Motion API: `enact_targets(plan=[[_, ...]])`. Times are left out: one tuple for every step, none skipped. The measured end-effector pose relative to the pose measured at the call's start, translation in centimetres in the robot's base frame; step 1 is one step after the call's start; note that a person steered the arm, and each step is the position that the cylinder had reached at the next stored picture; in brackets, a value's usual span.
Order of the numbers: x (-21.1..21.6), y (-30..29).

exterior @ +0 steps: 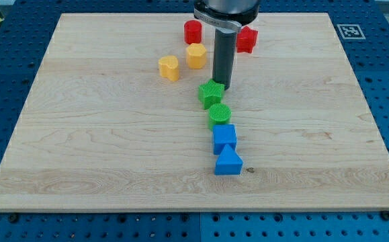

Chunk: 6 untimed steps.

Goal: Push the green star into the green circle

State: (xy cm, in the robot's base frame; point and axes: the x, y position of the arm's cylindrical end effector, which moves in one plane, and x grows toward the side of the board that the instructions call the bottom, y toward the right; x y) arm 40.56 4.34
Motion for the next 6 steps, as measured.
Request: enact_targets(plan=[[1.0,0.4],[0.7,0.2],[-3.0,-2.8],[-2.2,-5.5],[-0.4,-6.8],[1.6,-5.3]])
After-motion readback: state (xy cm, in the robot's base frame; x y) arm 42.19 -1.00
